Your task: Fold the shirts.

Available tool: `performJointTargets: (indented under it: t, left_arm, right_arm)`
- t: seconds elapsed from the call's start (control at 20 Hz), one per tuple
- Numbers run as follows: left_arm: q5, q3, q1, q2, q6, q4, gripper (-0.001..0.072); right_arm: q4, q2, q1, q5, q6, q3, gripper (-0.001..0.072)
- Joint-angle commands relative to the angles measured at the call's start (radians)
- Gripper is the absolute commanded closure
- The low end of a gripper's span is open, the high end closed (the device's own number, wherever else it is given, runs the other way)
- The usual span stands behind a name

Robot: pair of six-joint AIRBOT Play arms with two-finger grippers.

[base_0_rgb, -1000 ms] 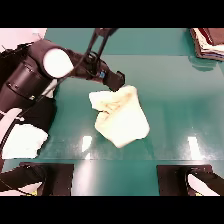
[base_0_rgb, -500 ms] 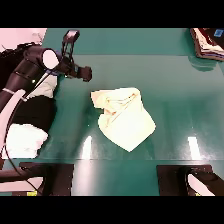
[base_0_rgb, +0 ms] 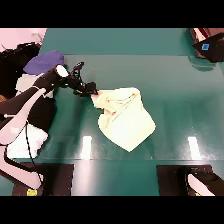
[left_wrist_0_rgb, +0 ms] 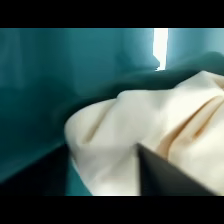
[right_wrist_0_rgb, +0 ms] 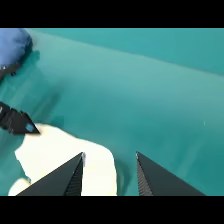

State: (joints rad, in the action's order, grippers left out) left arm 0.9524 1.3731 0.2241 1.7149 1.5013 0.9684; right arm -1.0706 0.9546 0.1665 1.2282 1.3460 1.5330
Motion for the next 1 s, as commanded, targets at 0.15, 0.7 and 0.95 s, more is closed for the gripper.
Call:
performJointTargets:
  t: [0.15,0.7,0.95]
  left_arm:
    - [0.007,0.079,-0.041,-0.006,-0.017,-0.018,0.0681]
    - [0.076,0.283,-0.071,-0.086,-0.017,0.132,0.0681]
    - [0.093,0.283,-0.071,-0.086,-0.017,0.132,0.0681]
  right_arm:
    - [-0.133,-0.003,-0.077,0.225,0.096,-0.097,0.0327]
    - [0.394,0.201,-0.031,-0.135,-0.048,-0.947,0.0163]
    - [0.449,0.419,0.205,-0.299,-0.072,-0.801,0.0164]
